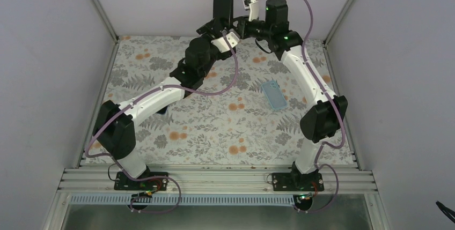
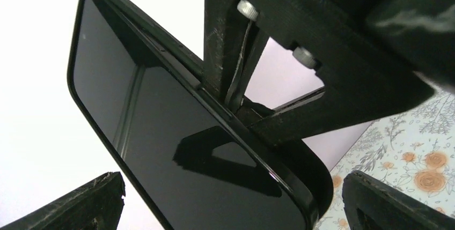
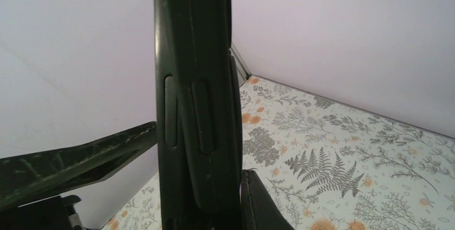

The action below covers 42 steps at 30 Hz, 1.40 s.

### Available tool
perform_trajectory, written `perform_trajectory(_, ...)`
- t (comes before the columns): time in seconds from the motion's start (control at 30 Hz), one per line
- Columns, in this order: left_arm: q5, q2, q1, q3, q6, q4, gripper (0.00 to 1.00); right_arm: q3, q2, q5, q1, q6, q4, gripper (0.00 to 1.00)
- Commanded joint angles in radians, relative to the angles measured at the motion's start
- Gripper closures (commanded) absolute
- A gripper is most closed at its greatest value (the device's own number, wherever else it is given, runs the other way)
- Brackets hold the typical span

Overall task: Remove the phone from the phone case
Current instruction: Remove the phone case from the phone.

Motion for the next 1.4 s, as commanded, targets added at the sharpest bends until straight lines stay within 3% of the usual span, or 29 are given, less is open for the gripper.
perform_trajectory(0.0,-0.068,0.0,-0.008,0.018,0.002,0.081,0.0,-0.007,-0.073,-0.032,0.013,0.018,0.095,0.97)
perform_trajectory(0.33,0.054,-0.095,-0.009,-0.046,-0.047,0.011,0.0,-0.007,-0.063,-0.03,0.013,0.012,0.096,0.97)
perform_trajectory(0.8,-0.029,-0.03,-0.007,0.0,-0.05,-0.025,0.0,-0.009,-0.084,-0.032,0.033,0.013,0.102,0.97)
perform_trajectory(1.07,0.056,-0.096,-0.007,-0.019,-0.093,-0.06,0.0,-0.036,-0.104,-0.025,0.033,0.007,0.108,0.97)
perform_trajectory(1.37,0.047,-0.149,-0.007,-0.065,-0.073,-0.027,0.0,-0.046,-0.111,-0.024,0.033,0.005,0.113,0.97)
